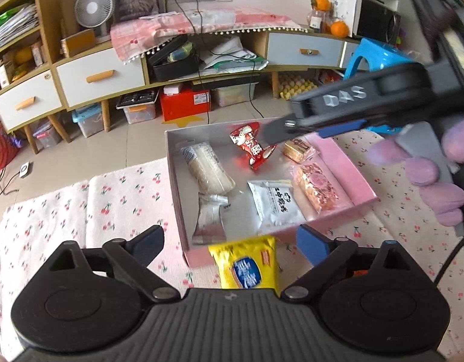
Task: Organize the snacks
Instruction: 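Move both tools back over the snack pile toward the next packets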
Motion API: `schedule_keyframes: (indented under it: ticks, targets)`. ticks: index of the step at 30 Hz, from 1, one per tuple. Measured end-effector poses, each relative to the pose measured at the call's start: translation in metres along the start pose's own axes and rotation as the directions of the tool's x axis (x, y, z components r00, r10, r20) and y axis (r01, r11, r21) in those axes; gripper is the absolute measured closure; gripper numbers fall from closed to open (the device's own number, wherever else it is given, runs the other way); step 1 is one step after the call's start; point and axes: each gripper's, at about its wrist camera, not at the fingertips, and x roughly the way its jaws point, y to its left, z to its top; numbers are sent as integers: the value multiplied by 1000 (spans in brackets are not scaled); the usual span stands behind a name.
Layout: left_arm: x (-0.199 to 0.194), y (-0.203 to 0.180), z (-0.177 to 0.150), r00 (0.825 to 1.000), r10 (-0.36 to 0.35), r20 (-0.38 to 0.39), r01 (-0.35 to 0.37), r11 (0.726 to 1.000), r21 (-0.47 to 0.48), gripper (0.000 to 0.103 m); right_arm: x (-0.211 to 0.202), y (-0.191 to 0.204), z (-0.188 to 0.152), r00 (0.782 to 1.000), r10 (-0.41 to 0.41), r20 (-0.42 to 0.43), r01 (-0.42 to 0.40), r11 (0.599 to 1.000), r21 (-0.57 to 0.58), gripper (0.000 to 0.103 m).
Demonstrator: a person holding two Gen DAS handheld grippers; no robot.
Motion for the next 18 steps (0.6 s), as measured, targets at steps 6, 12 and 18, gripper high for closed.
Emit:
schedule_keyframes:
  ticks: [6, 12, 18]
  targets:
    - [-23, -5, -15, 1000, 22, 6, -21, 999, -44, 4, -35, -5, -23, 1000, -21, 3, 21, 1000, -20, 18]
    - [-37, -7, -32, 1000, 23, 3, -22, 995, -100, 2, -64, -7, -53, 1000, -19, 10, 19, 999, -39, 16]
    - [-43, -13, -50, 999, 35, -26, -38, 992, -117, 2, -80, -7, -86, 1000, -26, -2, 25, 997, -72, 15]
